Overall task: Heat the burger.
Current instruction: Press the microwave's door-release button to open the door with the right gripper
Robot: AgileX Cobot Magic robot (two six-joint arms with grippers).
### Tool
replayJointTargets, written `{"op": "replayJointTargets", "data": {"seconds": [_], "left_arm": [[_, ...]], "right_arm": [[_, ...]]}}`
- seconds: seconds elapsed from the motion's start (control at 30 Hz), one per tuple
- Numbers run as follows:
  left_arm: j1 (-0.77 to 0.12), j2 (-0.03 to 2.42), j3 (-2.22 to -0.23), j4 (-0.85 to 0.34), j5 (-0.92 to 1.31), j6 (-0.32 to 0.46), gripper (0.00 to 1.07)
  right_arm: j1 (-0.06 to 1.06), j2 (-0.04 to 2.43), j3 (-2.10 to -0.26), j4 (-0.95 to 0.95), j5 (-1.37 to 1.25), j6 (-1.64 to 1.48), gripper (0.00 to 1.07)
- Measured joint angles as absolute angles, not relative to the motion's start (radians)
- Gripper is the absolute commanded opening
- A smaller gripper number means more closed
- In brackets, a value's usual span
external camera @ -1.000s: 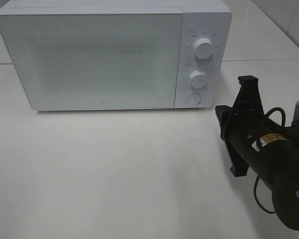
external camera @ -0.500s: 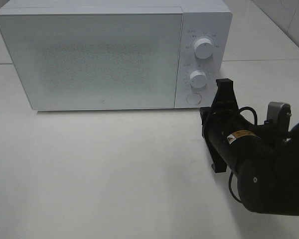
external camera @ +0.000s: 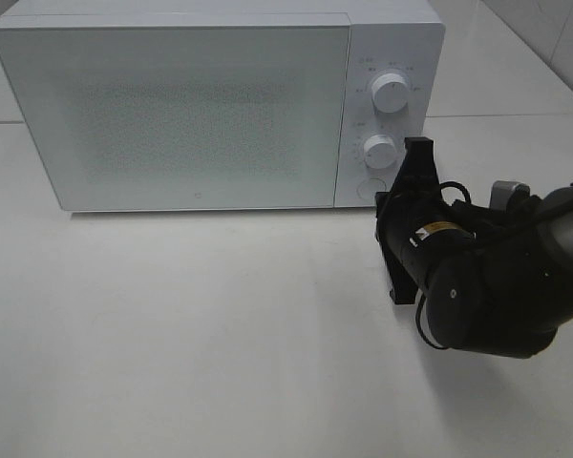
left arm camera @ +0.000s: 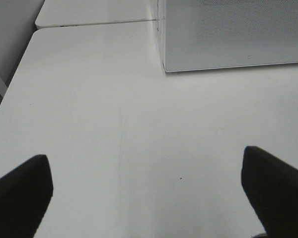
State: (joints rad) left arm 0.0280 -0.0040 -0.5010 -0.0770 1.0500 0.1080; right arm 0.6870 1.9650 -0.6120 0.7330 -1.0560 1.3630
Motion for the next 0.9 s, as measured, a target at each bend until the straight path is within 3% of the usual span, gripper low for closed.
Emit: {"op": "replayJointTargets", "data": {"seconds": [0.9], "left_arm": [[0.028,-0.004,-0.501,-0.077,1.050,0.108,0.98]], "right_arm": [[0.545,2.097,-0.804,0.627,-0.929,1.407,0.00]]}}
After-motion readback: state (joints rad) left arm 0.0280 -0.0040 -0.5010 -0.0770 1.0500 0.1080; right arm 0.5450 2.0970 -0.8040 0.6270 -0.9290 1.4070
